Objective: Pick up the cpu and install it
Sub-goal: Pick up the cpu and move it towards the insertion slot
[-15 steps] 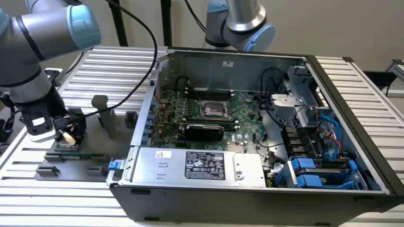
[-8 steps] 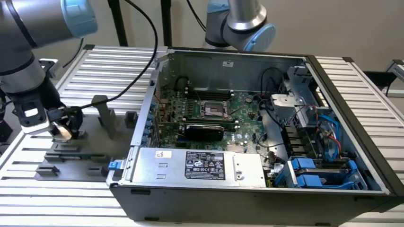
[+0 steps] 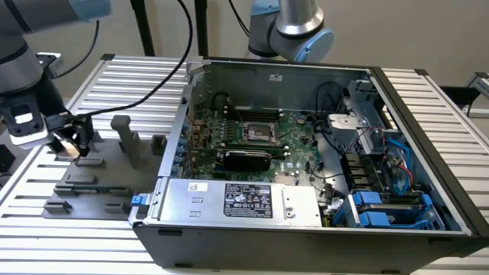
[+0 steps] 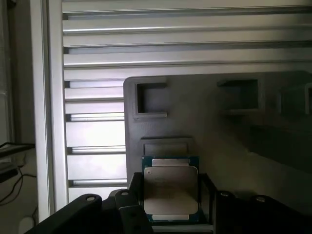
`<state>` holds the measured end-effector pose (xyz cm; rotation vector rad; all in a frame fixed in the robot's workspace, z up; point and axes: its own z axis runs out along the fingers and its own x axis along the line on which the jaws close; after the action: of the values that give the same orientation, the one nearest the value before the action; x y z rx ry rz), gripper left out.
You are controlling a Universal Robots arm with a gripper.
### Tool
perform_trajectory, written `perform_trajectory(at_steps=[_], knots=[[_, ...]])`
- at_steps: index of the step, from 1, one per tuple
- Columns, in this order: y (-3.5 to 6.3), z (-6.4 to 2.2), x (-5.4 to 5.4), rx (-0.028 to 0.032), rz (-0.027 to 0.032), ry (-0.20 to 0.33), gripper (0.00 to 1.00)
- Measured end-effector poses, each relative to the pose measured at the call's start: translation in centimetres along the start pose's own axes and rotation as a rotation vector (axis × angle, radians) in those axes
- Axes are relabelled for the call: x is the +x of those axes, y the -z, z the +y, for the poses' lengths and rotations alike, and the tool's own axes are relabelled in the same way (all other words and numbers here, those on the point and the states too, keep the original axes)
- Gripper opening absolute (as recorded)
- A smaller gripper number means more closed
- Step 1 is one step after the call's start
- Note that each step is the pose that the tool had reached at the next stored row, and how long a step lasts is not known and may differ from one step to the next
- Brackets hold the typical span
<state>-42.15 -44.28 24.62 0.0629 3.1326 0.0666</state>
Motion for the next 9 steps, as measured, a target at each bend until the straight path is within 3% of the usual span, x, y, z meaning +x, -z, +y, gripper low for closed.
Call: perform_trajectory(at_steps=[9], knots=[[4.08, 0.19, -0.5, 0.0001, 0.0, 0.0, 0.55]])
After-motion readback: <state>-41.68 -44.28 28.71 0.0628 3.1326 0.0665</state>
